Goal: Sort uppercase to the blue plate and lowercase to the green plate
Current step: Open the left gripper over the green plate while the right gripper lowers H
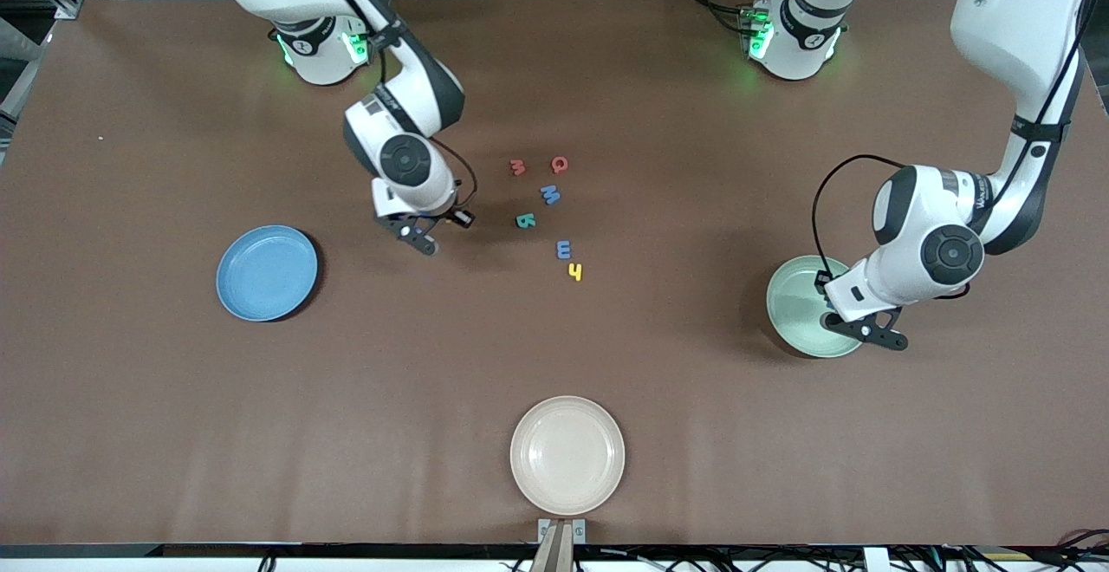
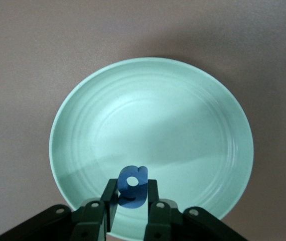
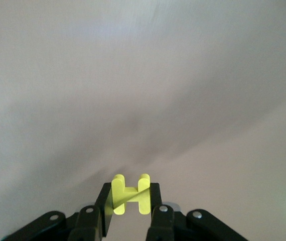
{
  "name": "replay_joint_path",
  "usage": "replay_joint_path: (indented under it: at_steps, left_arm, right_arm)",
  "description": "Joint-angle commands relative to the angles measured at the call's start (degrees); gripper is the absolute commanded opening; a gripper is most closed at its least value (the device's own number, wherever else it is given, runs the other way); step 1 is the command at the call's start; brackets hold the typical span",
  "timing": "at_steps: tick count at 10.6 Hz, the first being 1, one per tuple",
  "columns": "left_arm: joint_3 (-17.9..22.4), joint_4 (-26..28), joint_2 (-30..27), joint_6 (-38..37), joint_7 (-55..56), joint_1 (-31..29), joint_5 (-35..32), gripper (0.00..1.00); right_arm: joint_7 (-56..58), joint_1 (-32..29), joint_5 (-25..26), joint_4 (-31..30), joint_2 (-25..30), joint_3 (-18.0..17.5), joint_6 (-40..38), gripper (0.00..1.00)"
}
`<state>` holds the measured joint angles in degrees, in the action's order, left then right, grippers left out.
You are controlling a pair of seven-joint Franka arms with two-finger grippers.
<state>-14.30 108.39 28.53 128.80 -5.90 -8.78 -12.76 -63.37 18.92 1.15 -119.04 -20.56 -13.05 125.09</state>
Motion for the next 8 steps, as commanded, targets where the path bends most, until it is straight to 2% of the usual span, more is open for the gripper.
replay_joint_path:
  at_steps: [1, 3, 5, 8]
  left_arm:
    - [0.1, -1.6, 0.2, 0.1, 2.3, 0.9, 2.0, 1.00]
    - [-0.7, -2.0, -0.5, 0.1, 5.3, 1.7, 1.5, 1.00]
    - [-3.6, -3.4, -1.1, -1.8, 11.6, 4.8, 1.3, 1.00]
    - [-6.2, -3.5, -1.4, -2.1, 20.5, 10.2, 1.3, 1.00]
  right_arm:
    - [14.1, -3.3, 0.5, 0.5, 2.6, 4.1, -4.1, 0.18]
    - [31.2, -6.4, 2.3, 1.3, 2.6, 10.5, -4.3, 0.18]
    - [39.3, -9.9, 7.2, 2.3, 2.6, 12.2, -4.4, 0.18]
    - [45.7, -12.9, 8.5, 1.9, 1.0, 13.1, -2.0, 0.19]
